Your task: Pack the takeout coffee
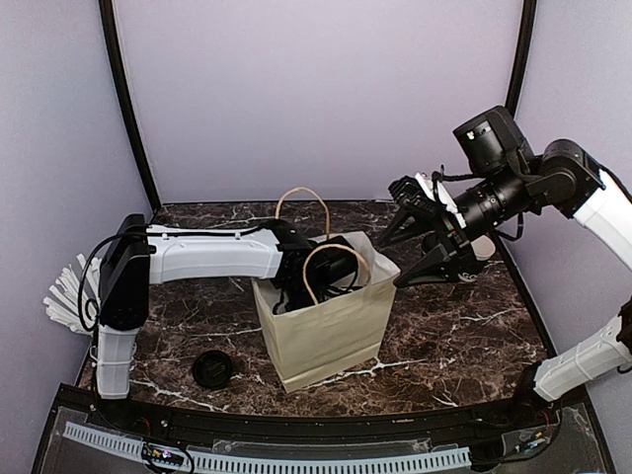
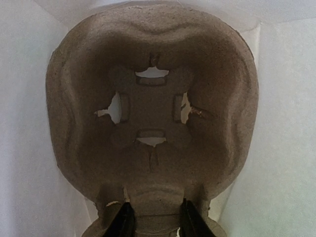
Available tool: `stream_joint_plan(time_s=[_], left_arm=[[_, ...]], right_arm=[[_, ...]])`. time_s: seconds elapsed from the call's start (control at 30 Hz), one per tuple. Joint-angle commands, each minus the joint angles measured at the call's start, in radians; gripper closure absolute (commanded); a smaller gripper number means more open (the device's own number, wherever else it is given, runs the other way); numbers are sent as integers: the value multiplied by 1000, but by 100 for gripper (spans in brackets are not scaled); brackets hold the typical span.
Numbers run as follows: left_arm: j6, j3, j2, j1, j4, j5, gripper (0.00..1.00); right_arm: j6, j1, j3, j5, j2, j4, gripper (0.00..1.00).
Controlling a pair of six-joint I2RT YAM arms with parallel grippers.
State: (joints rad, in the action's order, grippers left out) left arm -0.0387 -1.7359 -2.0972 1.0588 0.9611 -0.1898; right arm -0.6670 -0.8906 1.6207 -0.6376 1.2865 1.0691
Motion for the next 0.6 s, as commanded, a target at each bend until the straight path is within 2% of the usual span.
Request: stream_joint_plan(time_s=[0.0,0.4,0.57], left_arm=[[-15,43,9,6,-62,-14,87],[-37,105,50,6,-163,6,86],[-52,149,77,6,-255,3,80]], right_arm=[[18,6,-15,4,2,-36,33],[24,5,-20,9,8,-44,33],[24,5,-20,3,10,-42,33]])
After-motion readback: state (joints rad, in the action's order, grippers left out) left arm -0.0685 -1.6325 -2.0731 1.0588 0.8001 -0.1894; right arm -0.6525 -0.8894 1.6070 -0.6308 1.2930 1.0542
